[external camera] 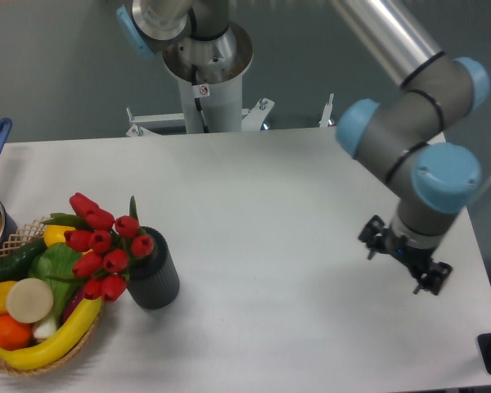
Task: Pick up the flowers from the vase
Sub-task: 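Move the open gripper from its start pose toward the black vase, then lower the open gripper around the red tulip stems above the vase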
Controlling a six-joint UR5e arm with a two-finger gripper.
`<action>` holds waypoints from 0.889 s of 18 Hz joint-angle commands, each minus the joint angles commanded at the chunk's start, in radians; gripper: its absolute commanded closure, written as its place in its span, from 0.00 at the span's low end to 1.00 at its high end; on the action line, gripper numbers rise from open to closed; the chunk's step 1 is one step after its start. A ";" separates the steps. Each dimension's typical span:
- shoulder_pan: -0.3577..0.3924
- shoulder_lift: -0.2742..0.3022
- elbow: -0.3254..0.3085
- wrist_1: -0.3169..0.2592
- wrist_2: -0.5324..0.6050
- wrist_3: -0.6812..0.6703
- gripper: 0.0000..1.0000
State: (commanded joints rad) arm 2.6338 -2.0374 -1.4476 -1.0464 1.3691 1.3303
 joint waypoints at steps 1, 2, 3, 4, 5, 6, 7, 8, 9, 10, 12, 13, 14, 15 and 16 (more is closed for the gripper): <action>-0.002 0.026 -0.035 0.015 -0.092 -0.046 0.00; -0.008 0.063 -0.072 0.040 -0.223 -0.103 0.00; -0.008 0.087 -0.092 0.058 -0.290 -0.123 0.00; -0.011 0.111 -0.117 0.065 -0.339 -0.134 0.00; -0.027 0.143 -0.150 0.066 -0.387 -0.132 0.00; -0.050 0.151 -0.164 0.066 -0.407 -0.134 0.00; -0.081 0.152 -0.177 0.065 -0.419 -0.137 0.00; -0.107 0.155 -0.198 0.066 -0.433 -0.137 0.00; -0.123 0.163 -0.220 0.066 -0.468 -0.137 0.00; -0.126 0.174 -0.249 0.068 -0.531 -0.135 0.00; -0.115 0.219 -0.321 0.069 -0.664 -0.126 0.00; -0.103 0.249 -0.357 0.069 -0.698 -0.125 0.00; -0.095 0.272 -0.387 0.071 -0.715 -0.123 0.00; -0.097 0.290 -0.407 0.071 -0.731 -0.123 0.00; -0.098 0.302 -0.421 0.071 -0.746 -0.123 0.00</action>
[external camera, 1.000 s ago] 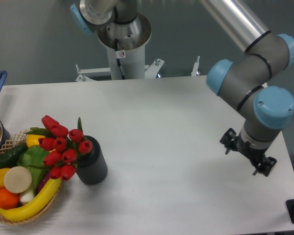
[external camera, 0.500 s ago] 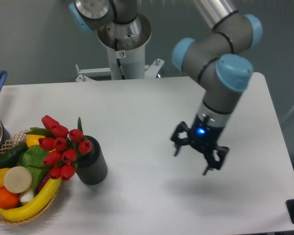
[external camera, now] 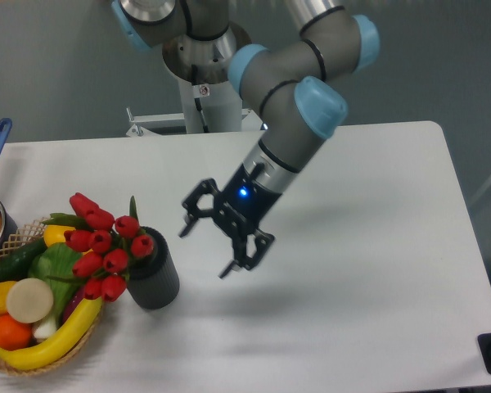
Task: Pick up the flowers from the vase
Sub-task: 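Lower the open gripper around the red tulip stems above the vase, then close the gripper on the red tulip bunch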
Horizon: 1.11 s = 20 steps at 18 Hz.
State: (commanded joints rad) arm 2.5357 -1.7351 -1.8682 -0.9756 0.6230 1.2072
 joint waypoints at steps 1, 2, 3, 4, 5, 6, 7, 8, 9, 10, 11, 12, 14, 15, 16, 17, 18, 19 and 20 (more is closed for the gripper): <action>-0.002 0.003 -0.006 0.000 -0.012 0.000 0.00; -0.005 0.003 -0.006 0.000 -0.020 -0.002 0.00; -0.009 0.003 -0.008 0.000 -0.022 -0.002 0.00; -0.024 -0.001 -0.008 0.000 -0.023 -0.003 0.00; -0.041 -0.012 -0.006 0.003 -0.031 -0.003 0.00; -0.055 -0.027 -0.005 0.011 -0.040 -0.003 0.00; -0.072 -0.052 -0.002 0.027 -0.052 -0.003 0.00; -0.081 -0.063 -0.003 0.052 -0.057 -0.003 0.00; -0.084 -0.072 -0.003 0.073 -0.057 -0.005 0.00; -0.092 -0.084 -0.003 0.087 -0.057 -0.008 0.00; -0.098 -0.087 -0.003 0.089 -0.057 -0.011 0.00; -0.101 -0.089 -0.006 0.089 -0.057 -0.011 0.00; -0.117 -0.092 -0.006 0.092 -0.057 -0.012 0.00; -0.117 -0.093 -0.006 0.094 -0.055 -0.012 0.06; -0.117 -0.092 -0.006 0.094 -0.054 -0.012 0.32; -0.117 -0.089 -0.006 0.094 -0.052 -0.012 0.54; -0.117 -0.087 -0.006 0.095 -0.048 -0.011 0.74; -0.117 -0.087 -0.005 0.095 -0.043 -0.011 0.92; -0.117 -0.086 -0.003 0.101 -0.042 -0.009 1.00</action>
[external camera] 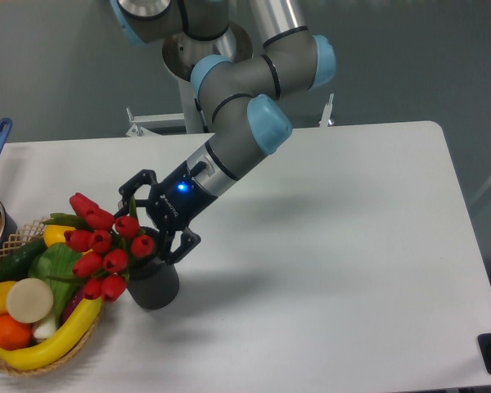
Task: Pick up the flowers from the vase
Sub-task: 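Close the gripper on the red tulip bunch, then lift the tulips up out of the vase and carry them away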
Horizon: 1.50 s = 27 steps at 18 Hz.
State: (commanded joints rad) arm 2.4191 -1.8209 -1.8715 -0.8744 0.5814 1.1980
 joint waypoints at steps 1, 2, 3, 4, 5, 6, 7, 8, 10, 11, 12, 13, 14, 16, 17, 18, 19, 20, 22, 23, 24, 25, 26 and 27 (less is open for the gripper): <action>0.000 0.003 -0.002 0.008 0.003 0.002 1.00; 0.002 0.005 -0.002 0.011 0.011 0.002 1.00; 0.002 0.009 0.000 0.011 0.024 0.002 1.00; 0.002 0.011 0.002 0.011 0.031 0.000 1.00; 0.002 0.011 0.006 0.009 0.031 0.000 1.00; 0.003 0.011 0.008 0.009 0.029 -0.002 1.00; 0.005 0.012 0.009 0.009 0.029 -0.003 1.00; 0.006 0.014 0.011 0.008 0.029 -0.005 1.00; 0.011 0.037 0.012 0.006 0.017 -0.018 1.00; 0.012 0.047 0.012 0.006 0.012 -0.037 1.00; 0.014 0.052 0.015 0.008 0.011 -0.063 1.00; 0.015 0.060 0.023 0.006 0.003 -0.086 1.00; 0.015 0.067 0.029 0.006 -0.012 -0.106 1.00; 0.021 0.084 0.037 0.006 -0.040 -0.141 1.00; 0.028 0.093 0.037 0.008 -0.054 -0.150 1.00; 0.035 0.101 0.041 0.008 -0.067 -0.152 1.00; 0.041 0.107 0.057 0.008 -0.095 -0.162 1.00; 0.054 0.110 0.069 0.008 -0.113 -0.176 1.00; 0.077 0.112 0.100 0.008 -0.164 -0.219 1.00; 0.086 0.112 0.113 0.008 -0.182 -0.236 1.00; 0.095 0.112 0.124 0.008 -0.195 -0.245 1.00; 0.100 0.112 0.135 0.006 -0.204 -0.251 1.00; 0.104 0.112 0.144 0.006 -0.209 -0.259 1.00; 0.112 0.112 0.155 0.006 -0.210 -0.276 1.00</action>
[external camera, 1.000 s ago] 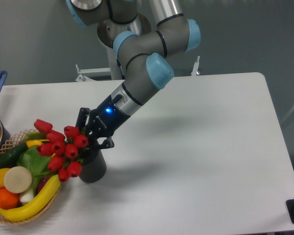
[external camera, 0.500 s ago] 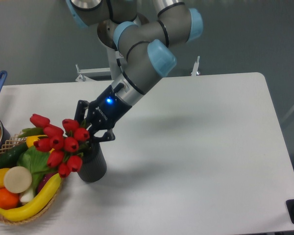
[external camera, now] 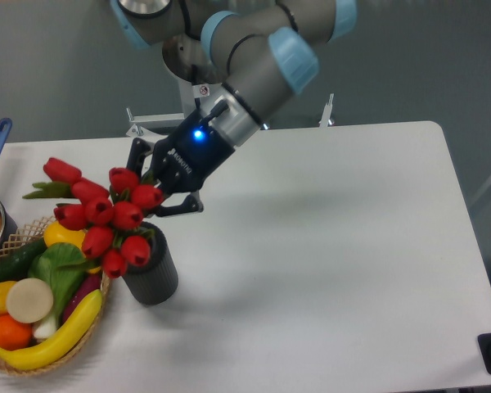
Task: Pick up the flowers from the vase
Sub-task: 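Lift the tulips up out of the vase and carry them away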
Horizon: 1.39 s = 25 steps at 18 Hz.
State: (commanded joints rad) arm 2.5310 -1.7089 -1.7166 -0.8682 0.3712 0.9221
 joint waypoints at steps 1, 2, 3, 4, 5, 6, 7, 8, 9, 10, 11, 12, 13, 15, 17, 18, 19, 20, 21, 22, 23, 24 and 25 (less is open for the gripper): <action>0.003 0.000 0.011 0.002 -0.006 -0.020 1.00; 0.009 0.000 0.021 0.000 -0.021 -0.038 1.00; 0.020 0.000 0.032 0.000 -0.038 -0.054 1.00; 0.032 0.000 0.041 0.000 -0.052 -0.068 1.00; 0.041 0.000 0.054 0.000 -0.064 -0.083 1.00; 0.049 0.000 0.064 0.000 -0.071 -0.104 1.00; 0.054 0.000 0.075 0.000 -0.071 -0.126 1.00; 0.063 0.000 0.086 0.000 -0.071 -0.143 1.00; 0.074 0.000 0.094 0.000 -0.071 -0.149 1.00; 0.087 -0.002 0.104 0.000 -0.069 -0.152 1.00; 0.106 -0.002 0.110 0.000 -0.064 -0.146 1.00; 0.124 -0.002 0.120 0.002 -0.063 -0.138 1.00; 0.147 -0.003 0.130 0.008 -0.055 -0.122 1.00; 0.164 -0.018 0.144 0.006 -0.035 -0.060 1.00; 0.175 -0.040 0.150 0.006 0.106 -0.014 1.00; 0.178 -0.041 0.153 0.006 0.235 0.010 1.00; 0.178 -0.047 0.155 0.006 0.324 0.026 1.00; 0.178 -0.054 0.158 0.005 0.363 0.032 1.00; 0.180 -0.057 0.160 0.003 0.400 0.040 1.00; 0.180 -0.058 0.157 0.002 0.444 0.050 1.00; 0.181 -0.057 0.149 -0.006 0.522 0.057 1.00; 0.183 -0.057 0.128 -0.017 0.590 0.051 1.00; 0.184 -0.057 0.112 -0.014 0.624 0.044 1.00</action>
State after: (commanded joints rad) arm 2.7151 -1.7656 -1.6044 -0.8821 0.9952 0.9665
